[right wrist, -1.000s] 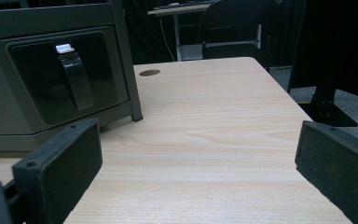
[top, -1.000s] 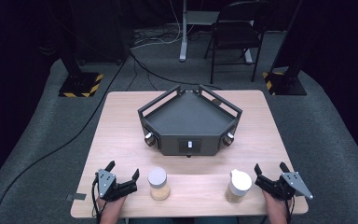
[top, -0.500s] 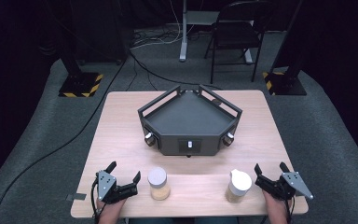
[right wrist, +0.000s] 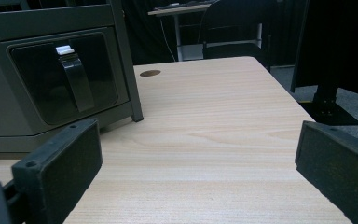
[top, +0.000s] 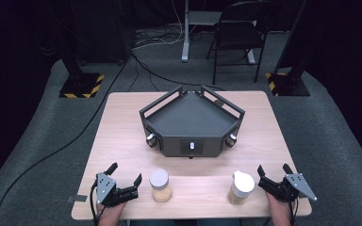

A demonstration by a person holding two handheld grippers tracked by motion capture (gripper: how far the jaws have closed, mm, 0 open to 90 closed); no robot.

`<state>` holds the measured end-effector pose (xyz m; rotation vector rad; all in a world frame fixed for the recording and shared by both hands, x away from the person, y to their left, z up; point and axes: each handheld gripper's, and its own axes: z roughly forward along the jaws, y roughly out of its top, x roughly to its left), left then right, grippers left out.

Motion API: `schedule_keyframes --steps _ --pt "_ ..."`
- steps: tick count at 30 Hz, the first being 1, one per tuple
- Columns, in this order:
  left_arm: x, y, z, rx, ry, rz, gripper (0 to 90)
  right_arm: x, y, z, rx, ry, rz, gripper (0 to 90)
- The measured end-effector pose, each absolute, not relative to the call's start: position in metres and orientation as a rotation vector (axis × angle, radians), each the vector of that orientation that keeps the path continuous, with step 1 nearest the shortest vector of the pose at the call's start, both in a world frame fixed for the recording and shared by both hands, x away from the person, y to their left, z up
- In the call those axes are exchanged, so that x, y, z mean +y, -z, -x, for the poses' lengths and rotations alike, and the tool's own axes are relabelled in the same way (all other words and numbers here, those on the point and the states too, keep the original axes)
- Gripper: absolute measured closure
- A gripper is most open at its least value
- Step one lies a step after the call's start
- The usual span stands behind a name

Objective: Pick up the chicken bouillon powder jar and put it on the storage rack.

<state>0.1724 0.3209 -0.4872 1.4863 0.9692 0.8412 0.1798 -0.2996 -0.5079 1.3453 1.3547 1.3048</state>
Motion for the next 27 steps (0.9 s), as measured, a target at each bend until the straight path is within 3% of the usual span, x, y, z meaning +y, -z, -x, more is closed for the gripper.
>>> schedule_keyframes --steps 27 --pt "0.344 0.479 -0.179 0.853 -0.719 -1.505 0.0 -0.3 0.508 -0.18 1.35 -1.309 -1.352 0.0"
